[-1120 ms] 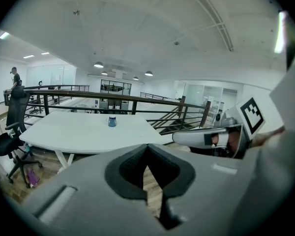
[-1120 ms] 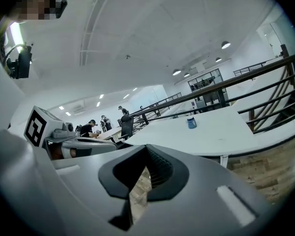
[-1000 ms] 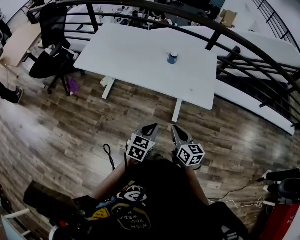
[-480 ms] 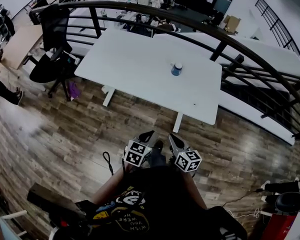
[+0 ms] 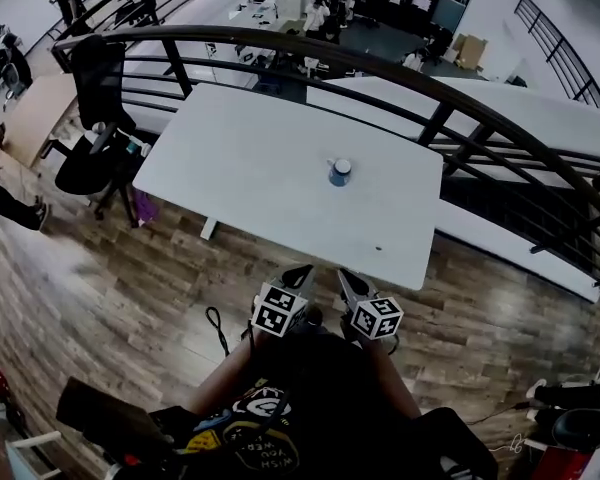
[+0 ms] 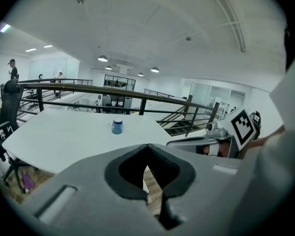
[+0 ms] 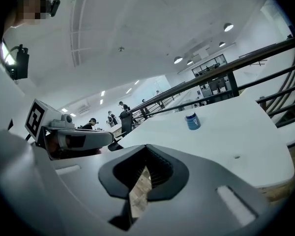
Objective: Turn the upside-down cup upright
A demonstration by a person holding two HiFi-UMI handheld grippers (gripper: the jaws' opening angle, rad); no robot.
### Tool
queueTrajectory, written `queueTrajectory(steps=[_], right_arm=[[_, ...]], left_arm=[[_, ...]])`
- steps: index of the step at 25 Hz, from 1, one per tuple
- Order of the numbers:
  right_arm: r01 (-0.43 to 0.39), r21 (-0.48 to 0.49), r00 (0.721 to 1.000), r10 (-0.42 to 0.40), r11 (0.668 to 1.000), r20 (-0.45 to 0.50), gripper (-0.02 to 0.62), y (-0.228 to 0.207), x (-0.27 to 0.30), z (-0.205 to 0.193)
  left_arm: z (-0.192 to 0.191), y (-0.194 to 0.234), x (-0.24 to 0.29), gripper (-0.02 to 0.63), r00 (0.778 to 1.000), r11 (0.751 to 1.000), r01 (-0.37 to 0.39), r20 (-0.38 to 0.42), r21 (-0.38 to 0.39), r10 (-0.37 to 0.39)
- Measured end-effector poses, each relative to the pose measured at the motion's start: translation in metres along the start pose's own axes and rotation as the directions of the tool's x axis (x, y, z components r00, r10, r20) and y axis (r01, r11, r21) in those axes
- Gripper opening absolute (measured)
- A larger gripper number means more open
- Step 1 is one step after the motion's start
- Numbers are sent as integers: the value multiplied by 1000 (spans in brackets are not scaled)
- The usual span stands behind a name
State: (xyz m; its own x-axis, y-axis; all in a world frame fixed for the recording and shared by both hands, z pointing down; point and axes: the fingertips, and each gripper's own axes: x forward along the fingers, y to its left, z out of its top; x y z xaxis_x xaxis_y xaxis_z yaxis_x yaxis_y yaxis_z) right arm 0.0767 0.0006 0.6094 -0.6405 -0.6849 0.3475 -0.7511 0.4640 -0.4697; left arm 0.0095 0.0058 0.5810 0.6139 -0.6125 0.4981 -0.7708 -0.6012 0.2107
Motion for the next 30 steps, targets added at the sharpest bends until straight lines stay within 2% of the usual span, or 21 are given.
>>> queueTrajectory(steps=[5, 11, 18, 23, 25, 27, 30], right_arm=[[-36, 38, 998, 38, 999, -52, -2, -20, 29, 2], [-15, 22, 997, 16, 1000, -81, -2, -47, 66, 22], [121, -25, 982, -124, 992, -141, -2, -110, 136, 35], [241, -191, 953, -270, 951, -139, -2, -180, 194, 42], [276, -233, 940, -312, 932, -135, 5, -204, 212, 40], [287, -267, 934, -330, 920, -134, 68, -224, 231, 41], [251, -335, 934, -318, 908, -163, 217, -245, 262, 40]], left_arm=[[7, 4, 35, 5, 998, 999, 32, -49, 16, -31], [33, 55, 78, 5, 998, 1000, 19, -63, 1, -19], [53, 124, 123, 5, 995, 997, 51, -78, -63, -56], [64, 165, 158, 5, 990, 987, 89, -99, -132, -103], [61, 175, 166, 5, 985, 985, 101, -125, -136, -118], [60, 182, 172, 5, 982, 986, 101, -149, -131, -120], [59, 192, 172, 5, 979, 989, 78, -179, -126, -100]])
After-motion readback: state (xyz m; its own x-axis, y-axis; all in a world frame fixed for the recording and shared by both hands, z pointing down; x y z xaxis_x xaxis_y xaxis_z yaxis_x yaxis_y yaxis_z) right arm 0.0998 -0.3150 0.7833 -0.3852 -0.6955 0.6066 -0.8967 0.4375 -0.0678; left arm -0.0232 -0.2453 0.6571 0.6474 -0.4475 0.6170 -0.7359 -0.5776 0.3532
